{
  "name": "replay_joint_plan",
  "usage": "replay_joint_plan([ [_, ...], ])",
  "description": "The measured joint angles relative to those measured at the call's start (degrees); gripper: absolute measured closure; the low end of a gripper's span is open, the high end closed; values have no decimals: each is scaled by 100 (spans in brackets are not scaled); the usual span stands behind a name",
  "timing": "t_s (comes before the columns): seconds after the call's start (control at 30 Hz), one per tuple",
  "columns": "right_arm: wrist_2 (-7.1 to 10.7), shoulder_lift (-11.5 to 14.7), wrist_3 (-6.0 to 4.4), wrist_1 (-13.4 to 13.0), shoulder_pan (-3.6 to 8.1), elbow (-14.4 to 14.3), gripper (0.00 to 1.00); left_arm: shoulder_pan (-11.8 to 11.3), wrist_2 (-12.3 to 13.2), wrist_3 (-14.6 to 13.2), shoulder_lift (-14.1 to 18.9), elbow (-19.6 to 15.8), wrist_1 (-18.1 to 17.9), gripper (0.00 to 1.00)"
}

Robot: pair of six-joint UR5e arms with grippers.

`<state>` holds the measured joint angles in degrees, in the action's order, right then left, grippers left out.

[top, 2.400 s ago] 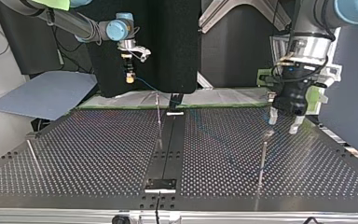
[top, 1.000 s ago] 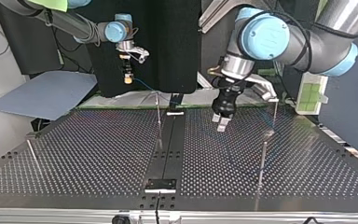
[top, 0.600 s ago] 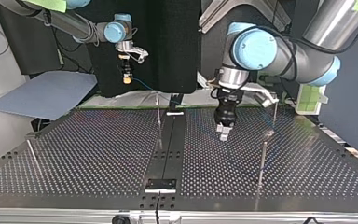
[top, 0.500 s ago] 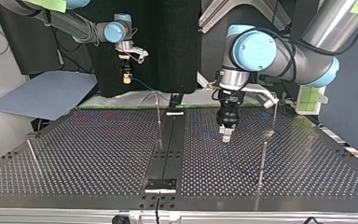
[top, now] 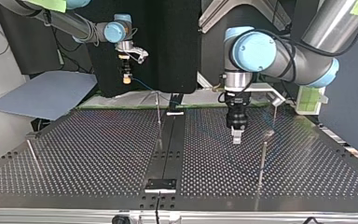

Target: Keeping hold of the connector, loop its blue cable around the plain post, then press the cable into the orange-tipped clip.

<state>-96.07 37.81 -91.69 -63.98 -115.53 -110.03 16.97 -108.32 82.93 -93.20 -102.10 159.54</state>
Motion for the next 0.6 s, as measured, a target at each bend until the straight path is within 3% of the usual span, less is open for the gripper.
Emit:
replay_joint_plan([
  [0.17,-1,0,-7,2,0,-2,100,37,-226,-268,-70,9,1,0],
  [0.3,-1,-1,-13,9,0,-4,100,76,-191,-411,-260,48,22,0],
  [0.6,-1,-2,-17,21,1,-5,100,112,-107,-118,-393,185,76,0],
])
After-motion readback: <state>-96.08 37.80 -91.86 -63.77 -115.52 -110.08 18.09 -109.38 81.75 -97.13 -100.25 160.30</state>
